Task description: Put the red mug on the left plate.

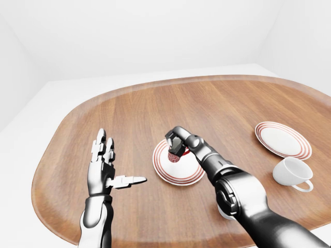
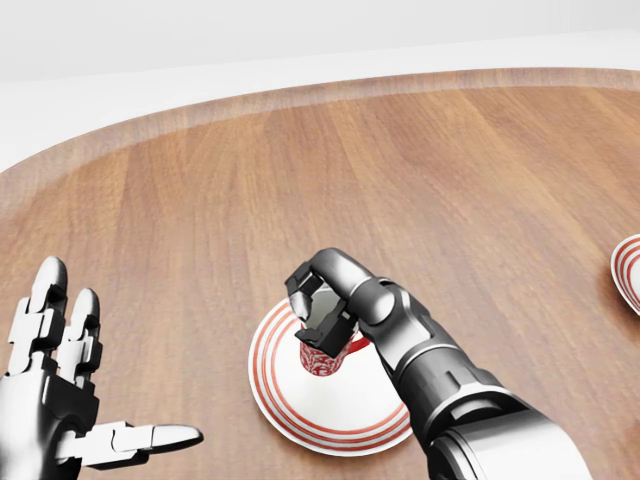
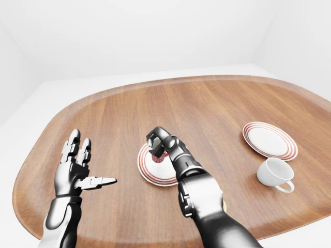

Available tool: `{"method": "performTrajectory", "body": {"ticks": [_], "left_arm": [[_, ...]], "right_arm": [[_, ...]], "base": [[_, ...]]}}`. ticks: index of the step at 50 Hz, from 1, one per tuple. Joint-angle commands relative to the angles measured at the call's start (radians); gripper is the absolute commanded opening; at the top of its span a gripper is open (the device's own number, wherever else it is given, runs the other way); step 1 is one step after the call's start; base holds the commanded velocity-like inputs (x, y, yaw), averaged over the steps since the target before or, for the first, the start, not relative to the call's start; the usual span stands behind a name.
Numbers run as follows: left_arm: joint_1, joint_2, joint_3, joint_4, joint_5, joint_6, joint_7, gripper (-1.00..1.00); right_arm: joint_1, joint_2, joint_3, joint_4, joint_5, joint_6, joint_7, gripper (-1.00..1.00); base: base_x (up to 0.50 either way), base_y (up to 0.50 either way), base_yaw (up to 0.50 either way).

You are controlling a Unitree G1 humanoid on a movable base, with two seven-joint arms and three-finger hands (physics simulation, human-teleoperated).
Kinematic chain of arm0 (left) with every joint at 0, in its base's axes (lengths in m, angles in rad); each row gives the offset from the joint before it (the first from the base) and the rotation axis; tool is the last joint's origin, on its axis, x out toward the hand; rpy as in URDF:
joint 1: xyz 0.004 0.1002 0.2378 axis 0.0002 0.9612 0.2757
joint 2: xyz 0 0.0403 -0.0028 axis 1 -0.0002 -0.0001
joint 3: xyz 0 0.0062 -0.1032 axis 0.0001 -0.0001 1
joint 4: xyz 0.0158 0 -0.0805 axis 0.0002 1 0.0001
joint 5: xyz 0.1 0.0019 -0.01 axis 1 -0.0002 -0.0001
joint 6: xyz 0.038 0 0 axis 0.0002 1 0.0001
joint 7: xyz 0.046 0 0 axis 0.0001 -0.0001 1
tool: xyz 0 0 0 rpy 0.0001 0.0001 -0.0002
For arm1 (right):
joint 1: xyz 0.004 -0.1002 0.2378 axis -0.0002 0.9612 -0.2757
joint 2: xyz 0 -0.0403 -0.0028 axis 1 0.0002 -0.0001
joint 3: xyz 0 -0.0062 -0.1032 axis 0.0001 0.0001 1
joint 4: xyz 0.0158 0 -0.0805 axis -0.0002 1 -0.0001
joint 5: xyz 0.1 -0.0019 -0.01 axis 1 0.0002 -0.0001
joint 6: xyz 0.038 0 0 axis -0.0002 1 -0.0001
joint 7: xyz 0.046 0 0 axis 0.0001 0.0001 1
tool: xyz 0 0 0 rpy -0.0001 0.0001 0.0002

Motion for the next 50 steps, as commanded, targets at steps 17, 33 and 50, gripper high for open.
{"method": "performTrajectory", "body": {"ticks": [17, 33, 50], "left_arm": [[-0.012, 0.004, 0.011, 0.010, -0.012, 0.008, -0.003, 1.00], [-0.012, 0.003, 0.019, 0.007, -0.018, 0.010, -0.008, 1.00], [-0.013, 0.003, 0.017, 0.010, -0.016, 0.008, -0.006, 1.00]], "right_arm": [[0.035, 0.037, -0.035, 0.006, -0.232, 0.130, -0.109, -1.00], [0.048, 0.033, -0.070, 0.004, -0.197, 0.035, -0.083, -1.00], [0.050, 0.031, -0.067, 0.004, -0.182, 0.010, -0.104, -1.00]], "base": [[0.00, 0.00, 0.00], [0.00, 0.00, 0.00], [0.00, 0.00, 0.00]]}}
